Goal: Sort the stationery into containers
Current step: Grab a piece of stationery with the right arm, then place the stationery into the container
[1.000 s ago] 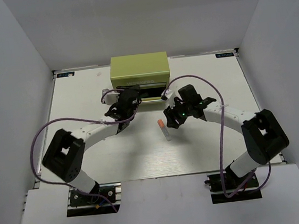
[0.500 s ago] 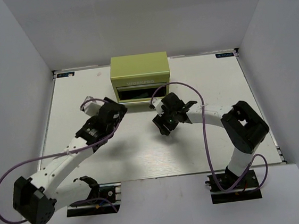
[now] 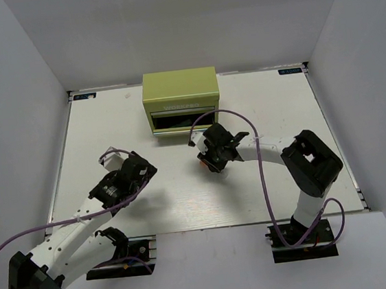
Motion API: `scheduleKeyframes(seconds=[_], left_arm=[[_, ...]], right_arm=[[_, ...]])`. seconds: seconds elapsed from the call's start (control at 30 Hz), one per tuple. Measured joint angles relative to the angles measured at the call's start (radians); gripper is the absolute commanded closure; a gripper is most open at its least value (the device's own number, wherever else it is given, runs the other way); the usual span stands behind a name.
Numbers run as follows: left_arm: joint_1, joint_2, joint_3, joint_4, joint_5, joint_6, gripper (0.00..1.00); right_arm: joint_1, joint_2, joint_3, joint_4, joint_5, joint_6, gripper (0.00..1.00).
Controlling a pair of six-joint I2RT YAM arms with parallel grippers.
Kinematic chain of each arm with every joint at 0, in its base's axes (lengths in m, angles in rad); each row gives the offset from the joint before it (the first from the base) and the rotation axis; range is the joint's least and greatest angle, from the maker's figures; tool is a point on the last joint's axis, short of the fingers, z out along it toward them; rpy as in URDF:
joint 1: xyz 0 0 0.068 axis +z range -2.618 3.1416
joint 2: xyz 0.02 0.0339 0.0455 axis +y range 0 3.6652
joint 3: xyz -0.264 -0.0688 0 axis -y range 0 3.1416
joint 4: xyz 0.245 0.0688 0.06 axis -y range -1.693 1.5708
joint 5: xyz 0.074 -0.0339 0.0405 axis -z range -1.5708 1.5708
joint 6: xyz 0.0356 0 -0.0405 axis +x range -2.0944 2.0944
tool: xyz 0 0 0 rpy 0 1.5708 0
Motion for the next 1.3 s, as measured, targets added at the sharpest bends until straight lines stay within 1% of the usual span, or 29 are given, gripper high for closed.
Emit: scheduleKeyframes(seconds=[0.13,0.27,0.37,0.5,0.67,0.73,0.77,0.9,1.0,1.17,1.2,1.23,1.3], left_arm=[[0.000,-0.001,-0.031,-0.011,0.028,0.002,0.08],[0.000,-0.016,-0.066,-0.006,0.052,0.004,0.08],[0.000,-0.022,-0.082,-0.008,0.071,0.004,0.08],[0.000,-0.022,-0.084,0.002,0.088,0.004,0.08],[0.000,-0.023,-0.084,0.003,0.101,0.005,0.08],[0.000,-0.028,-0.084,0.003,0.105,0.005,0.08],[0.000,-0.031,-0.084,0.003,0.107,0.006,0.08],[-0.002,-0.035,-0.087,0.004,0.115,0.006,0.08],[-0.002,-0.036,-0.091,0.003,0.119,0.006,0.08],[-0.002,-0.042,-0.095,0.006,0.126,0.006,0.08],[-0.002,-0.043,-0.095,0.007,0.127,0.006,0.08],[-0.002,-0.043,-0.095,0.008,0.127,0.006,0.08],[-0.002,-0.042,-0.095,0.011,0.127,0.006,0.08]], right_arm=[[0.000,-0.046,-0.002,-0.040,-0.014,-0.131,0.86],[-0.001,-0.174,0.001,-0.048,-0.024,-0.342,0.86],[-0.001,-0.232,0.046,-0.041,-0.035,-0.481,0.88],[-0.001,-0.194,0.156,-0.010,-0.038,-0.604,0.88],[-0.001,-0.055,0.274,0.044,-0.013,-0.697,0.86],[-0.001,0.010,0.312,0.053,0.003,-0.722,0.83],[-0.001,0.040,0.332,0.054,0.011,-0.731,0.83],[-0.002,0.138,0.398,0.057,0.042,-0.766,0.73],[-0.007,0.164,0.409,0.067,0.067,-0.782,0.70],[-0.010,0.172,0.412,0.084,0.093,-0.801,0.68],[-0.013,0.173,0.412,0.087,0.097,-0.803,0.66],[-0.014,0.173,0.412,0.091,0.100,-0.805,0.58],[-0.014,0.177,0.412,0.104,0.110,-0.806,0.51]])
